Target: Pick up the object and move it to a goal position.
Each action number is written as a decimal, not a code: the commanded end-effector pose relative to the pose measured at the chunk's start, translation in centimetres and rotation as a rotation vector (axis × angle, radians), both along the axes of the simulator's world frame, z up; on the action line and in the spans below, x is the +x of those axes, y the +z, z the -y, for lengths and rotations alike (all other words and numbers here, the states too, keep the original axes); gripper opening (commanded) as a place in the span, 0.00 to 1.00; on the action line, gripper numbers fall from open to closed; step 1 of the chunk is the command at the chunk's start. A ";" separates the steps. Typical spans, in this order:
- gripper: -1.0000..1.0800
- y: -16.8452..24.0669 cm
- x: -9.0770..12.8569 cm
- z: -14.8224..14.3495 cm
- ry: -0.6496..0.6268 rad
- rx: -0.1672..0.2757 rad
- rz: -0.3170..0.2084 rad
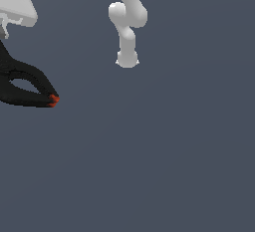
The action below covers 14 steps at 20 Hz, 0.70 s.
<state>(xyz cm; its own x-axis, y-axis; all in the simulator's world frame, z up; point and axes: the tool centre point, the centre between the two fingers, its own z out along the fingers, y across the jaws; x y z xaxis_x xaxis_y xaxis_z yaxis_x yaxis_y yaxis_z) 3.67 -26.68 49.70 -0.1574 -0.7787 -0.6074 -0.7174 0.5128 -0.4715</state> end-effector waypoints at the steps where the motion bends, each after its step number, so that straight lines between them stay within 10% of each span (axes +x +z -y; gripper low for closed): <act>1: 0.00 0.8 -0.2 0.0 -0.012 -0.005 0.009; 14: 0.00 3.7 -0.8 -1.7 -0.011 -0.004 0.006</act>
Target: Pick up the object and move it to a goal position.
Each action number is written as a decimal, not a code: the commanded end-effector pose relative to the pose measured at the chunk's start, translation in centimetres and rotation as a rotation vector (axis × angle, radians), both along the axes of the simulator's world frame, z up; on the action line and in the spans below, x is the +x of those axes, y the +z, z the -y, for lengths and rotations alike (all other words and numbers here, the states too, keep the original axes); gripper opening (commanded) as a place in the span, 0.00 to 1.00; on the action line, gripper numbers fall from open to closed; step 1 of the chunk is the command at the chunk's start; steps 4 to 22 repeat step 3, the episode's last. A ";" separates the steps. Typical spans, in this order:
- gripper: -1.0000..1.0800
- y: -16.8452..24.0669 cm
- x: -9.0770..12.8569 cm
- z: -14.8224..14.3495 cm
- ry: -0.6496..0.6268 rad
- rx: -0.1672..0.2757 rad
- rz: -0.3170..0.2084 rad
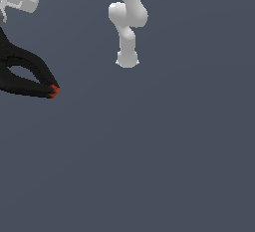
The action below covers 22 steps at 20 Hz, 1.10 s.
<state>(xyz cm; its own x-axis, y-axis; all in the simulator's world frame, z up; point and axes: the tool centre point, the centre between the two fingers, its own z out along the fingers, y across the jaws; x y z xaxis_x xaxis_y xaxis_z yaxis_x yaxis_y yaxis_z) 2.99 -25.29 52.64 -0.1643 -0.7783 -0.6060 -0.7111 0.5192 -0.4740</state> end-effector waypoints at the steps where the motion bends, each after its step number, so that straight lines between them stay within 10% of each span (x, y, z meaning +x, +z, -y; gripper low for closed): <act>1: 0.00 1.0 -0.2 -0.4 -0.001 -0.002 0.004; 22: 0.00 1.2 -0.2 -0.5 -0.001 -0.002 0.004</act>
